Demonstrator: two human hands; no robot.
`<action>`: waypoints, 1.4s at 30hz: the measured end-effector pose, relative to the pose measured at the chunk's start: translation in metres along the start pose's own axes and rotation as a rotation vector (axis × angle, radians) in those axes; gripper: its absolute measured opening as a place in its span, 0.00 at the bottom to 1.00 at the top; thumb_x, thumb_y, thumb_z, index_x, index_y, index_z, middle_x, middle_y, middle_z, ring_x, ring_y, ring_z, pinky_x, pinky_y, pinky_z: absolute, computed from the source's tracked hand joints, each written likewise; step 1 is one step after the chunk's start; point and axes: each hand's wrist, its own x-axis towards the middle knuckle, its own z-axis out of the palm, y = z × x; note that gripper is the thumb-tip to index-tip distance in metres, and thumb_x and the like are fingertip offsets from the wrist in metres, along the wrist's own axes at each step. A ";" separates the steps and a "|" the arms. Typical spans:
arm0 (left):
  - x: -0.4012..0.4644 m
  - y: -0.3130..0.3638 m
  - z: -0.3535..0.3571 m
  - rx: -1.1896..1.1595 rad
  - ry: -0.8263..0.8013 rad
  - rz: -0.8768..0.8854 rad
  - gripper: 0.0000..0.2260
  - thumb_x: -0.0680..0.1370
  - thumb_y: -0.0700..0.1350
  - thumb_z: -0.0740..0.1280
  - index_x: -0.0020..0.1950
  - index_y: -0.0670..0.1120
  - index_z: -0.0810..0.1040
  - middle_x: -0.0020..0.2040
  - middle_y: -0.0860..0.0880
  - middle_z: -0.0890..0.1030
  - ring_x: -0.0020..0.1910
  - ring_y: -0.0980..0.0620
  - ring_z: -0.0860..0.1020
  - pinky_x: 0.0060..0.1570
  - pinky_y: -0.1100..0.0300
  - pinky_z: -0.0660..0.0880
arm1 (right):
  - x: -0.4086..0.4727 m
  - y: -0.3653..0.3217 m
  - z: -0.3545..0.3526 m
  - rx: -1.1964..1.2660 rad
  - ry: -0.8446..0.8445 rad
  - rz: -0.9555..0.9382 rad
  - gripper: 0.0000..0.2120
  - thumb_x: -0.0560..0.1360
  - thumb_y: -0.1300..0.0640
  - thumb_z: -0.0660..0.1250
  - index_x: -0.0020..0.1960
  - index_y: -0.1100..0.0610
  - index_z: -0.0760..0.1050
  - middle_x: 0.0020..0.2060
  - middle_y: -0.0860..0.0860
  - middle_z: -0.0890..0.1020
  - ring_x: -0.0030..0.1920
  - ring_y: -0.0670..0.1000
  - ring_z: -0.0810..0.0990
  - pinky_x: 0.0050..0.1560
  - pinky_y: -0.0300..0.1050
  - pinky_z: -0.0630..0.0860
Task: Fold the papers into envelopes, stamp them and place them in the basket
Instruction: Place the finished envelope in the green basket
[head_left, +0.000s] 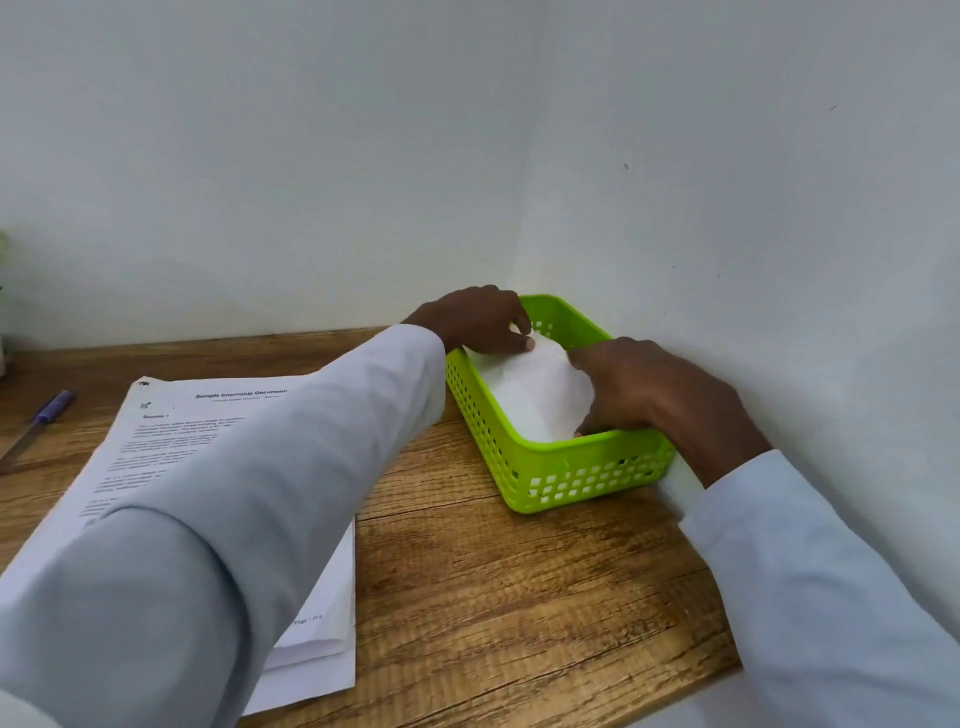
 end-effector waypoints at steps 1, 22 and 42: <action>-0.001 0.000 -0.002 0.002 -0.065 0.000 0.19 0.77 0.63 0.62 0.65 0.58 0.76 0.67 0.48 0.75 0.65 0.46 0.73 0.64 0.53 0.69 | 0.002 -0.002 -0.001 0.010 -0.023 -0.040 0.41 0.70 0.45 0.76 0.77 0.51 0.62 0.75 0.54 0.66 0.72 0.58 0.68 0.68 0.51 0.69; -0.003 0.030 -0.003 0.293 -0.712 -0.049 0.50 0.62 0.66 0.75 0.77 0.65 0.50 0.79 0.53 0.56 0.77 0.47 0.58 0.73 0.46 0.60 | 0.024 -0.008 0.001 -0.111 -0.320 -0.056 0.20 0.75 0.54 0.69 0.66 0.56 0.75 0.62 0.55 0.79 0.58 0.57 0.79 0.60 0.50 0.76; -0.166 -0.073 -0.065 -0.290 0.261 -0.086 0.05 0.73 0.47 0.74 0.47 0.50 0.85 0.41 0.58 0.84 0.38 0.67 0.81 0.43 0.70 0.75 | 0.004 -0.091 -0.056 0.423 0.413 -0.252 0.17 0.70 0.40 0.74 0.48 0.53 0.83 0.43 0.50 0.82 0.47 0.52 0.81 0.47 0.44 0.72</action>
